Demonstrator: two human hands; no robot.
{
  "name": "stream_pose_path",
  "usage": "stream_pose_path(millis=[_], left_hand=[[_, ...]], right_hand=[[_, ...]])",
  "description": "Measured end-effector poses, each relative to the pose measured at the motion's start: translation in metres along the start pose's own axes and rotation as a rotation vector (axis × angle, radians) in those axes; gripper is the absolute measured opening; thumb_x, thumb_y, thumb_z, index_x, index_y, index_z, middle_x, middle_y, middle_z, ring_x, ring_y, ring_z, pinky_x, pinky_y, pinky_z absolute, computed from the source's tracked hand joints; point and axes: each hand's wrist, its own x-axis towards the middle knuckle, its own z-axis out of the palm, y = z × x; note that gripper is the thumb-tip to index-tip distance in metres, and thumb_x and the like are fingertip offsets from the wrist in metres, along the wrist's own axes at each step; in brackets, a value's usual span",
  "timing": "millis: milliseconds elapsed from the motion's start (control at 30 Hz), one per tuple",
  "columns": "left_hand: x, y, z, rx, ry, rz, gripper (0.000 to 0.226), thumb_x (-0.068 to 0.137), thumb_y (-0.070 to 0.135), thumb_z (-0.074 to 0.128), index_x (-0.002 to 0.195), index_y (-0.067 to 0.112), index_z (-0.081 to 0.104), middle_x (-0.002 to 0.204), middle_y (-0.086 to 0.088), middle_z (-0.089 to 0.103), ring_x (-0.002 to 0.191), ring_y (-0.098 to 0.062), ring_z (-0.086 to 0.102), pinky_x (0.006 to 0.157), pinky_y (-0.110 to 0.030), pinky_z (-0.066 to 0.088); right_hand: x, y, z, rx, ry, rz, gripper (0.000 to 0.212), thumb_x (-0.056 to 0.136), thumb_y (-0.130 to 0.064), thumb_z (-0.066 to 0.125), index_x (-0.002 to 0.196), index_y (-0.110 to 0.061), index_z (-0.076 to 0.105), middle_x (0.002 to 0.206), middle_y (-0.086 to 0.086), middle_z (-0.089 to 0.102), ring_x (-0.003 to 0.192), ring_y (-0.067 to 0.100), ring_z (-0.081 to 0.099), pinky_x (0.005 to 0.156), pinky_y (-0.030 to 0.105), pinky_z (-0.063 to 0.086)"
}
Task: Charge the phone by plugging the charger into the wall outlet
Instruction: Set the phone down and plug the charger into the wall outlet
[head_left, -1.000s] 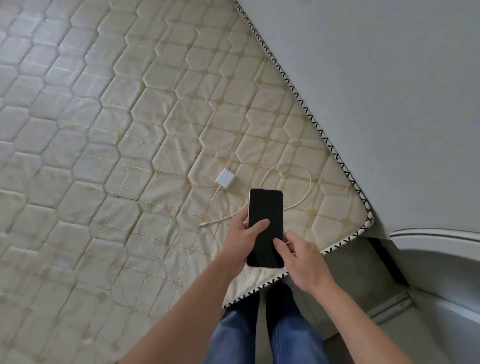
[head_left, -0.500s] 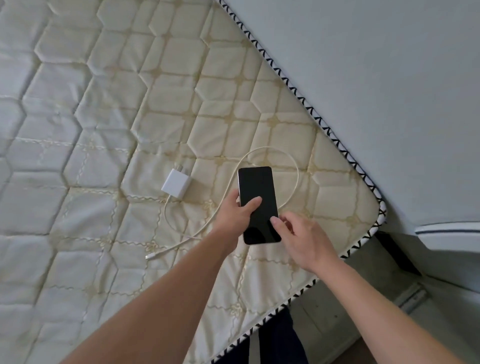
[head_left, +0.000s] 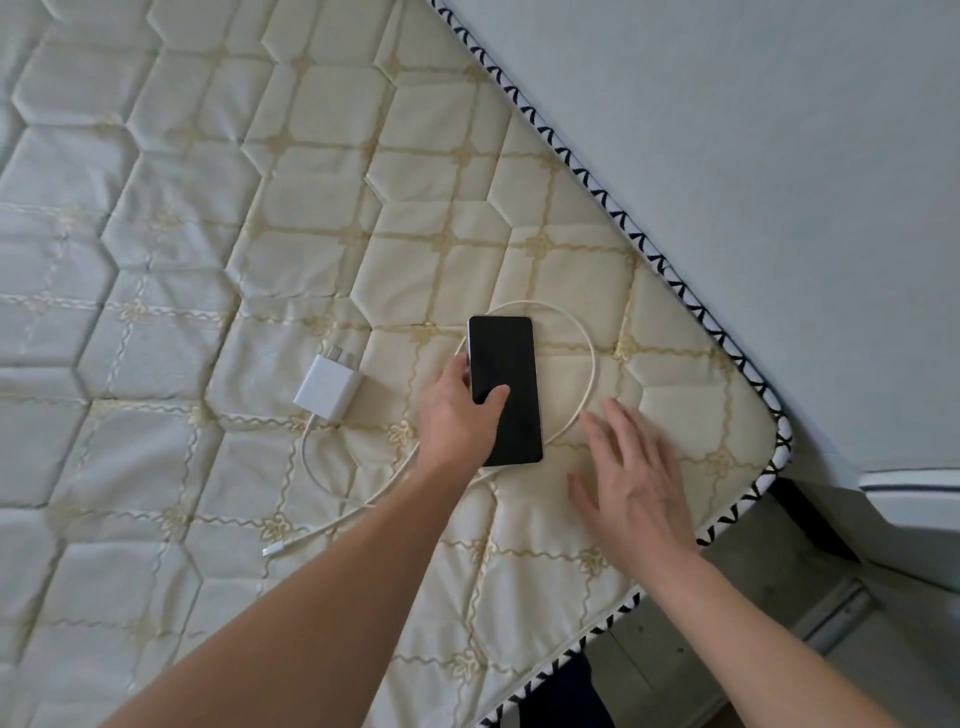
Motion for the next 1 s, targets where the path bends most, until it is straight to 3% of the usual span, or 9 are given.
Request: stream_pose_path(millis=[67,200,333,467,533,633,733,833,1000], left_hand=[[-0.003,-0.004,0.001,0.095,0.008,0.044,0.048,0.094,0.03,0.064,0.138,0.024,0.049,0.112,0.002,0.051,0.099,-0.015,0.052,0.084,-0.027,0.04],[-0.008,-0.018,-0.002,0.304,0.078,0.193,0.043,0.096,0.027,0.057,0.137,0.019,0.05,0.11,0.0,0.05,0.107,-0.022,0.05,0.092,-0.028,0.04],[-0.017,-0.037,-0.006,0.413,0.069,0.365,0.051,0.092,0.015,0.057,0.142,0.014,0.047,0.127,-0.007,0.053,0.114,-0.026,0.05,0.099,-0.037,0.044],[-0.034,-0.052,-0.017,0.44,0.065,0.455,0.053,0.092,0.013,0.061,0.143,0.01,0.047,0.139,-0.01,0.052,0.122,-0.027,0.052,0.1,-0.036,0.046],[-0.044,-0.059,-0.033,0.414,0.104,0.489,0.051,0.092,0.011,0.062,0.141,0.009,0.05,0.138,-0.009,0.053,0.121,-0.025,0.054,0.096,-0.035,0.05],[-0.056,-0.074,-0.069,0.408,0.202,0.484,0.047,0.09,0.01,0.064,0.136,0.01,0.055,0.135,-0.006,0.057,0.117,-0.024,0.057,0.09,-0.035,0.053],[-0.057,-0.102,-0.113,0.44,0.31,0.44,0.048,0.086,0.006,0.068,0.133,0.01,0.059,0.133,-0.008,0.06,0.117,-0.029,0.058,0.094,-0.043,0.053],[-0.05,-0.133,-0.153,0.529,0.32,0.366,0.05,0.088,0.019,0.066,0.137,0.017,0.057,0.142,-0.008,0.056,0.122,-0.031,0.057,0.096,-0.047,0.051],[-0.028,-0.166,-0.189,0.698,0.164,0.171,0.074,0.089,0.047,0.066,0.153,0.038,0.03,0.165,0.003,0.021,0.15,-0.023,0.022,0.114,-0.056,0.031]], right_hand=[[-0.004,0.005,0.006,-0.026,-0.044,0.006,0.07,0.096,-0.05,0.038,0.155,-0.025,0.01,0.166,0.003,0.002,0.153,0.023,-0.001,0.121,0.054,0.012],[-0.005,0.011,0.015,-0.098,-0.068,-0.001,0.075,0.096,-0.062,0.024,0.154,-0.029,-0.01,0.164,0.0,-0.014,0.151,0.022,-0.014,0.122,0.056,0.003],[-0.005,0.014,0.019,-0.123,-0.069,-0.01,0.077,0.095,-0.065,0.021,0.153,-0.029,-0.015,0.164,0.001,-0.016,0.151,0.024,-0.016,0.122,0.056,0.003],[-0.004,0.012,0.008,-0.137,-0.113,-0.022,0.076,0.094,-0.064,0.02,0.154,-0.029,-0.011,0.164,0.001,-0.014,0.151,0.024,-0.013,0.122,0.054,0.003],[-0.003,0.006,-0.007,-0.137,-0.137,-0.009,0.075,0.094,-0.059,0.026,0.155,-0.029,-0.005,0.165,0.003,-0.009,0.152,0.025,-0.008,0.122,0.054,0.007],[0.001,-0.019,-0.032,-0.173,-0.056,-0.009,0.067,0.096,-0.051,0.032,0.154,-0.022,0.017,0.164,0.009,0.016,0.151,0.027,0.011,0.122,0.052,0.015],[0.01,-0.062,-0.046,-0.201,0.06,-0.112,0.06,0.094,-0.048,0.033,0.146,-0.018,0.037,0.152,0.012,0.04,0.145,0.03,0.03,0.118,0.054,0.025],[0.023,-0.115,-0.043,-0.163,0.114,-0.231,0.056,0.093,-0.045,0.038,0.14,-0.016,0.044,0.143,0.012,0.05,0.138,0.031,0.039,0.112,0.053,0.034],[0.045,-0.193,-0.025,-0.059,0.084,-0.251,0.056,0.092,-0.052,0.042,0.134,-0.014,0.046,0.118,0.01,0.059,0.108,0.028,0.054,0.086,0.042,0.049]])
